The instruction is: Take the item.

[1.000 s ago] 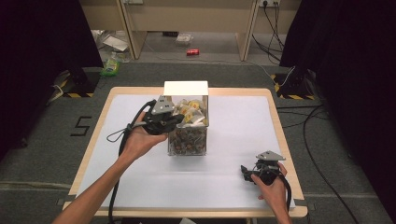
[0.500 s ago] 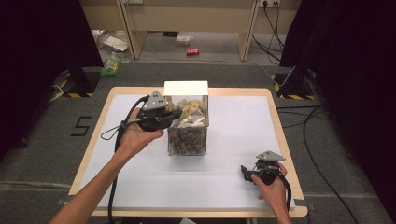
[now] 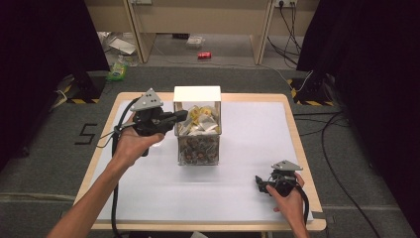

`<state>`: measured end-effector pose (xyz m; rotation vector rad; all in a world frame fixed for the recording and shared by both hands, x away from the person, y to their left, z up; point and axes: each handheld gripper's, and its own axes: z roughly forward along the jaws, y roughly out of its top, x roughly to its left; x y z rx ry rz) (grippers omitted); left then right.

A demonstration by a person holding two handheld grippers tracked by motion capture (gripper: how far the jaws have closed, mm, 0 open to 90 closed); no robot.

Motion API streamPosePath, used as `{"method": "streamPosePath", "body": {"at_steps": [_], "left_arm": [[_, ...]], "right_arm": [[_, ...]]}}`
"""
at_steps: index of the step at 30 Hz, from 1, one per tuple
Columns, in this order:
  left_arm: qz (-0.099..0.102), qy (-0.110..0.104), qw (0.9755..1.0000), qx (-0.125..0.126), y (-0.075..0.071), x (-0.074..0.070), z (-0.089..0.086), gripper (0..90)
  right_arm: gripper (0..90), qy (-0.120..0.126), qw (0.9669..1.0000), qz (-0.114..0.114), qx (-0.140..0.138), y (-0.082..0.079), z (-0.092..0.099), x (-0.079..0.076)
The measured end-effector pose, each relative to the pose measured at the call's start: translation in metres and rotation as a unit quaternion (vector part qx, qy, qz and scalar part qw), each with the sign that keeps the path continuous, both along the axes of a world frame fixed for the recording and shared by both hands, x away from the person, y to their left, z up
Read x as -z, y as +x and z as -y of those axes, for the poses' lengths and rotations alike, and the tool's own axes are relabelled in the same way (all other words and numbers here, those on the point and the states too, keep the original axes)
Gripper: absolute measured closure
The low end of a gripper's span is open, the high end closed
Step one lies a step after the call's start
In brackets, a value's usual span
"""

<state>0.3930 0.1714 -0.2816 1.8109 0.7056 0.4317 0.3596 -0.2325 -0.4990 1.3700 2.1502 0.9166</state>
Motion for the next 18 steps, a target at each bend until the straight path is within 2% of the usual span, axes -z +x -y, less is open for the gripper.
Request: {"method": "streamPosePath", "body": {"at_steps": [6,8,12,18], "left_arm": [[0.005,-0.007,1.0,-0.003,-0.003,-0.008,-0.011,89.5],[0.003,-0.024,0.9997,-0.004,-0.003,-0.013,-0.02,89.5],[0.005,-0.038,0.9992,-0.009,-0.005,-0.019,-0.033,89.4],[0.006,-0.049,0.9986,-0.02,-0.005,-0.023,-0.05,89.5]], "right_arm": [[13.0,0.0,1.0,0.0,-0.001,0.0,0.0,0.0],[13.0,0.0,1.0,0.0,0.0,0.0,0.0,0.0],[13.0,0.0,1.0,0.0,0.0,0.0,0.0,0.0],[13.0,-0.001,1.0,0.0,-0.001,0.0,0.0,0.0]]}}
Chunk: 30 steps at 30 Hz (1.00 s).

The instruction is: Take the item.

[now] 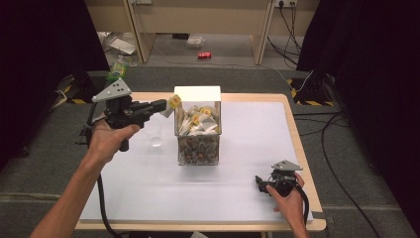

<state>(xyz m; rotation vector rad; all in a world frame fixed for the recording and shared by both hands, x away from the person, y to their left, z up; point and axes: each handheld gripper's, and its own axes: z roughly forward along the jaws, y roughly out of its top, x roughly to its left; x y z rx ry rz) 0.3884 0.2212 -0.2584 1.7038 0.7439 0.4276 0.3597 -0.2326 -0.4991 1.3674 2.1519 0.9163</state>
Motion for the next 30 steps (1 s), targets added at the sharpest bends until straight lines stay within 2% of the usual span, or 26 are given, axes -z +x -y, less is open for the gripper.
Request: {"method": "streamPosePath", "body": {"at_steps": [3,9,15,18,22,30], "left_arm": [[-0.002,-0.012,0.9999,-0.007,0.0,-0.002,-0.013,89.5],[-0.002,-0.011,0.9996,-0.025,0.001,0.001,-0.026,89.5],[-0.01,-0.013,0.9989,-0.044,0.007,0.012,-0.038,89.5],[-0.008,-0.006,0.9981,-0.061,0.013,0.019,-0.043,89.5],[-0.008,-0.002,0.9974,-0.071,0.017,0.025,-0.046,89.5],[-0.007,0.012,0.9944,-0.104,0.03,0.043,-0.054,89.5]], "right_arm": [[13.1,0.0,1.0,0.0,0.0,0.0,0.0,0.0],[13.0,0.0,1.0,0.0,0.0,0.0,0.0,0.0],[13.0,0.0,1.0,0.0,0.0,0.0,0.0,0.0],[13.0,0.0,1.0,0.0,0.0,0.0,0.0,0.0],[13.0,0.0,1.0,0.0,0.0,0.0,0.0,0.0],[13.0,0.0,1.0,0.0,0.0,0.0,0.0,0.0]]}}
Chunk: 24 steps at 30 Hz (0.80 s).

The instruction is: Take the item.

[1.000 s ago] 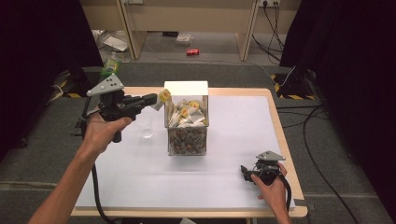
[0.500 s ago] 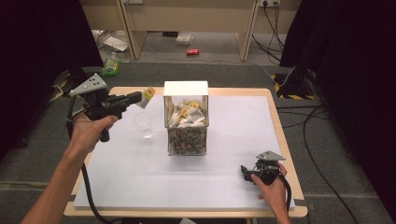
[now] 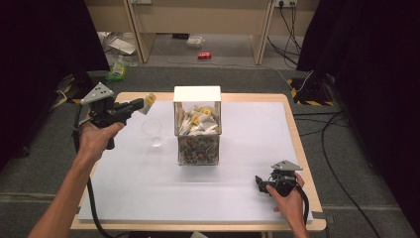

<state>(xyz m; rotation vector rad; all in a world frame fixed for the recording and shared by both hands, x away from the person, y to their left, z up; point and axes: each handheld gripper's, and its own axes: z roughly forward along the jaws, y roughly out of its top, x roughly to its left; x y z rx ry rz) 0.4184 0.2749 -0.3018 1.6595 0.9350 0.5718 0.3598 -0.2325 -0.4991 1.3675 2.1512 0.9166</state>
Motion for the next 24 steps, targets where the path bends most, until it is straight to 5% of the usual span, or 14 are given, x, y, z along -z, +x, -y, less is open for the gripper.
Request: {"method": "streamPosePath", "body": {"at_steps": [24], "left_arm": [[-0.039,0.021,0.9981,-0.043,0.03,0.051,-0.008,89.5]], "right_arm": [[13.0,0.0,1.0,0.0,0.0,0.0,0.0,0.0]]}}
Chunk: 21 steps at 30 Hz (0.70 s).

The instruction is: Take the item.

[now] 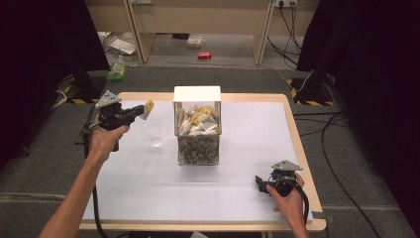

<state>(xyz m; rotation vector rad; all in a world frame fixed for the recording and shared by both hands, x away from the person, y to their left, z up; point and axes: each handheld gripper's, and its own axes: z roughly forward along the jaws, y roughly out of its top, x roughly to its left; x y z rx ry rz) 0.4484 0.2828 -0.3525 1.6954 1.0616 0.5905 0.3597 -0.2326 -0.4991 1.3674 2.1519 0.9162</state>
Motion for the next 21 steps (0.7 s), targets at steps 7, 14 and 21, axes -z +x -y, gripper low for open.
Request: {"method": "streamPosePath", "body": {"at_steps": [7,14,21], "left_arm": [[-0.008,-0.002,1.0,-0.002,0.006,0.02,0.001,89.4],[-0.016,-0.013,0.9998,-0.006,0.012,0.039,0.001,89.4],[-0.017,-0.025,0.9995,-0.009,0.014,0.056,0.002,89.4]], "right_arm": [[13.0,0.0,1.0,0.001,0.0,0.0,0.0,0.0],[13.0,0.0,1.0,0.002,0.0,0.0,0.0,0.0],[13.0,0.0,1.0,0.002,0.0,0.0,0.0,0.0]]}}
